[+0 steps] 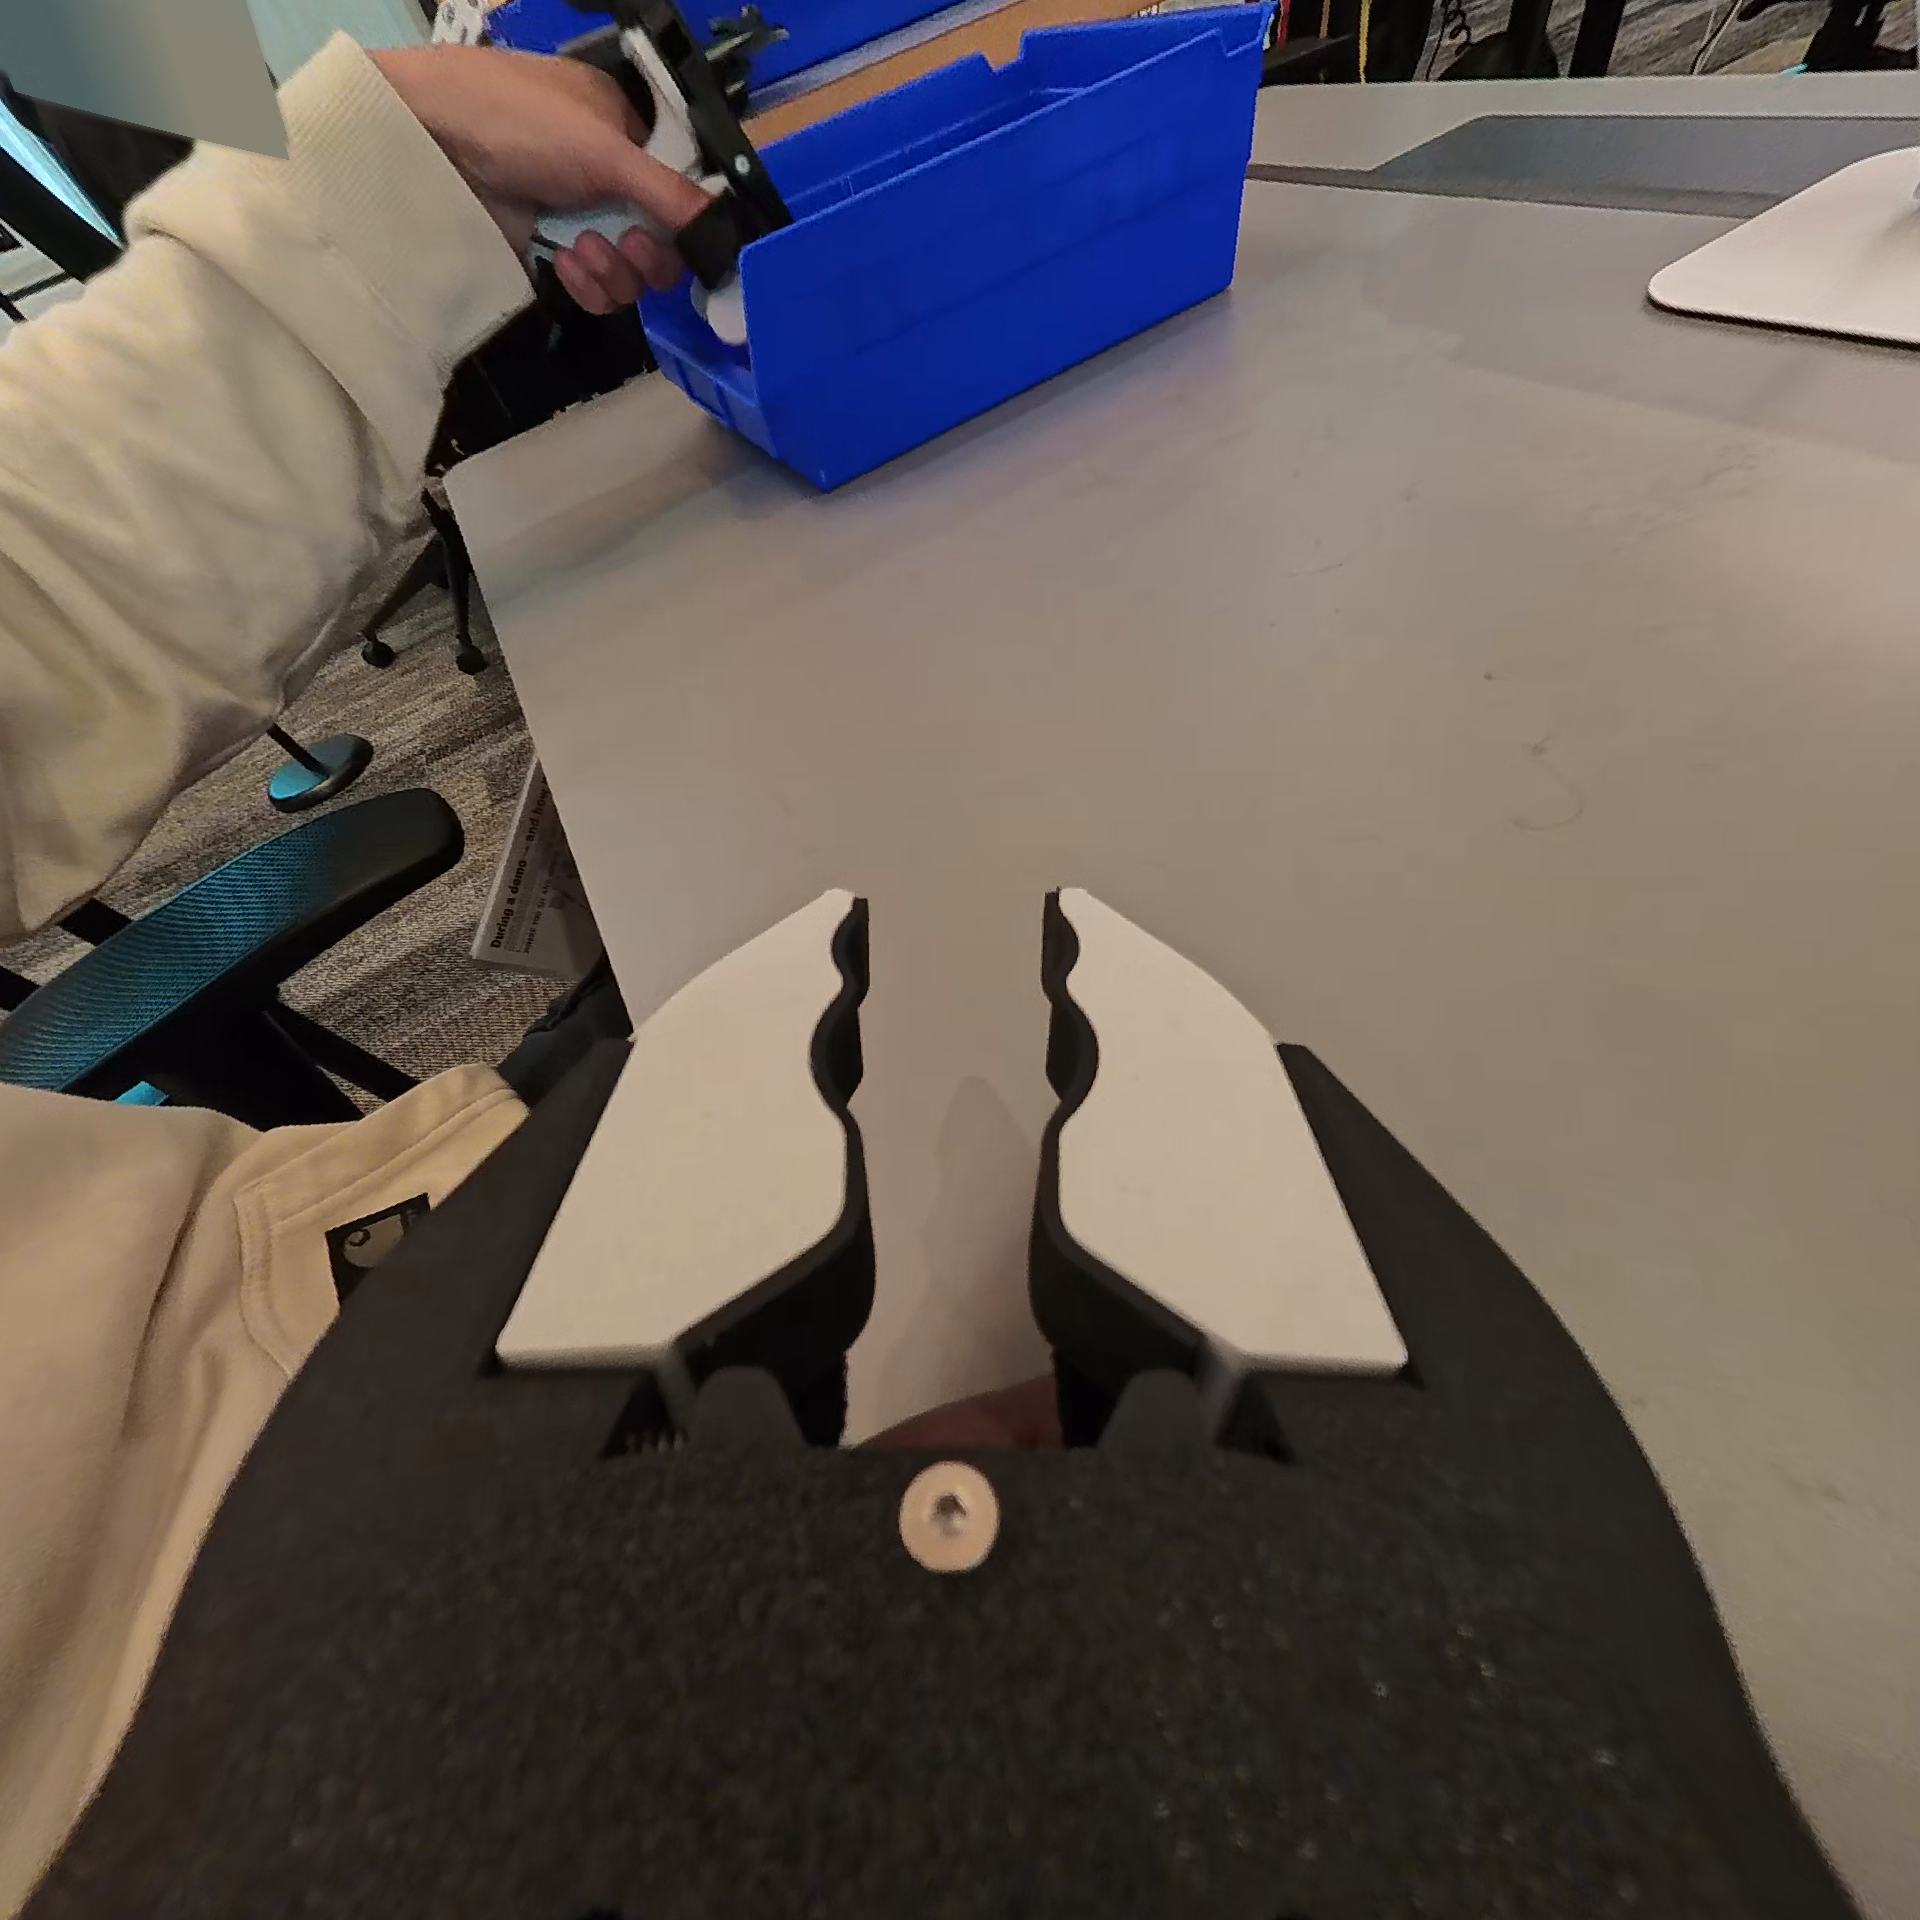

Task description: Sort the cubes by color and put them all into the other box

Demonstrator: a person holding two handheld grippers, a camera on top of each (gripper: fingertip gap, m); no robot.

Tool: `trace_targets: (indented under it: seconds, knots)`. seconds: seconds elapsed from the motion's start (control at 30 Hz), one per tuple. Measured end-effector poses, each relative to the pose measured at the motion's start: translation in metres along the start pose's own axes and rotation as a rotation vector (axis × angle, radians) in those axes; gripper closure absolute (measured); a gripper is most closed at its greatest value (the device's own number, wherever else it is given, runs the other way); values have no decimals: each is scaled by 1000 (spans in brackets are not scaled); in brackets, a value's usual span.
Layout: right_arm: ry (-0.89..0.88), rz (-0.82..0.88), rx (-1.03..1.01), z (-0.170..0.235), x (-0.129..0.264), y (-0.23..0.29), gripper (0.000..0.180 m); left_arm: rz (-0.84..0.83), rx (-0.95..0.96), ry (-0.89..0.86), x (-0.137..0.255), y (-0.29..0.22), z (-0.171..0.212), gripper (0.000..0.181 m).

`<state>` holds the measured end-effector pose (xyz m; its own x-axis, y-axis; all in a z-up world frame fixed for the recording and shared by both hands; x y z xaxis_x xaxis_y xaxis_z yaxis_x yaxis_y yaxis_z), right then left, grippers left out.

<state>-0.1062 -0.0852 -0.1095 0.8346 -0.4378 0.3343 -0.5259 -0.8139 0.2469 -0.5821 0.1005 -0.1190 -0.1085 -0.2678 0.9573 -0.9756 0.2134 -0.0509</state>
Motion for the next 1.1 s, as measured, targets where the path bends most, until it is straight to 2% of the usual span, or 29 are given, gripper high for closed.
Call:
trace_targets:
  seconds: [0.2,0.27,0.33,0.43,0.5,0.77,0.87,0.97,1.1]
  knots:
    - [4,-6,1,0,-1,1,148,-4,4,6,-1,14,2,119]
    - [8,-4,6,1,-2,1,148,42,11,-1,-6,12,1,120]
    - [11,-3,11,1,-2,1,148,109,32,-22,-9,10,-2,125]
    - [13,-3,14,1,-3,2,148,204,72,-43,-11,6,-5,149]
    - [15,-4,15,1,-3,2,148,223,81,-51,-12,7,-5,151]
    - [12,2,12,1,-1,1,148,136,18,-73,-2,7,-5,152]
    - [8,9,17,0,1,1,148,130,-3,-200,28,0,-16,152]
    - [-17,32,21,-4,4,-3,149,168,-97,-421,76,-26,-32,152]
    - [-55,75,3,-10,11,-14,149,350,-267,-710,124,-94,-31,153]
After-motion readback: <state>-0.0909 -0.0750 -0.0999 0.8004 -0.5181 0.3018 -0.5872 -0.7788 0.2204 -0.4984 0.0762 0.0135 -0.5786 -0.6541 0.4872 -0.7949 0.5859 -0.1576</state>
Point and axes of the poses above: each gripper's, where its closed fingertips meet, x back along the fingers, z out of its underside, y = z × x across the jaws, the point moved 5 cm from there along x, back along the fingers, and after that the axes turned 1 degree about -x, right-handed, at the moved point
